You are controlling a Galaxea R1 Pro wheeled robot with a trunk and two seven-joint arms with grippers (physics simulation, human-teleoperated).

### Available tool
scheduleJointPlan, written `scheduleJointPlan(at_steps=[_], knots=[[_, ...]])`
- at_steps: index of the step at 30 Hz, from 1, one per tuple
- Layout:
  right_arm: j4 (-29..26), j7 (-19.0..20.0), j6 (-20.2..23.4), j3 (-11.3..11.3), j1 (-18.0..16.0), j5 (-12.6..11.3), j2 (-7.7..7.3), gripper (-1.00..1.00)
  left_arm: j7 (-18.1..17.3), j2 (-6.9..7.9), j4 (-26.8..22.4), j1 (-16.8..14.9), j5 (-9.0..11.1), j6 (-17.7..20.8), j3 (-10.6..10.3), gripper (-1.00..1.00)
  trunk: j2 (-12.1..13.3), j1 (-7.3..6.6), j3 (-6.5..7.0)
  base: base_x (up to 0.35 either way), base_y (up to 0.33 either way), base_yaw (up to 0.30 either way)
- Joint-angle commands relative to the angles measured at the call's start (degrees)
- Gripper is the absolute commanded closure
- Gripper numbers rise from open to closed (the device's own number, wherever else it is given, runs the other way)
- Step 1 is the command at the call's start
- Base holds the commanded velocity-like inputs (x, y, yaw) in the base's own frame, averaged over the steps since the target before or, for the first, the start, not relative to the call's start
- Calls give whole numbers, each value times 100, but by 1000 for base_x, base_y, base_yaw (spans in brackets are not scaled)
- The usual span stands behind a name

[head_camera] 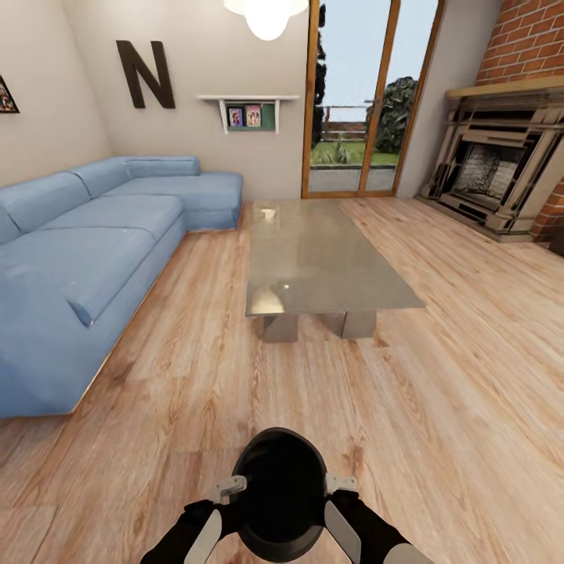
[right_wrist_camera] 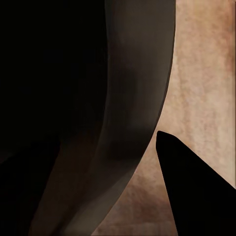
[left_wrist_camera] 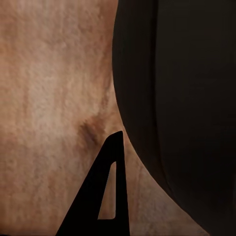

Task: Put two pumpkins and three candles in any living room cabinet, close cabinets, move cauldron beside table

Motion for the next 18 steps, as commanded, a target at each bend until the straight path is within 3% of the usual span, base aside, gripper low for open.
scheduleJointPlan(at_steps=[1,10,18], knots=[[-11,16,-8,-18,-4,17,0,100,7,1,4,3,-31,7,1,100,41,-23,19,0,0,0],[-11,16,-9,-18,-4,18,0,100,7,6,4,5,-30,1,1,100,81,-45,37,0,0,0],[-11,16,-11,-18,-4,18,0,100,7,7,4,3,-31,7,1,100,402,-221,180,0,0,0]])
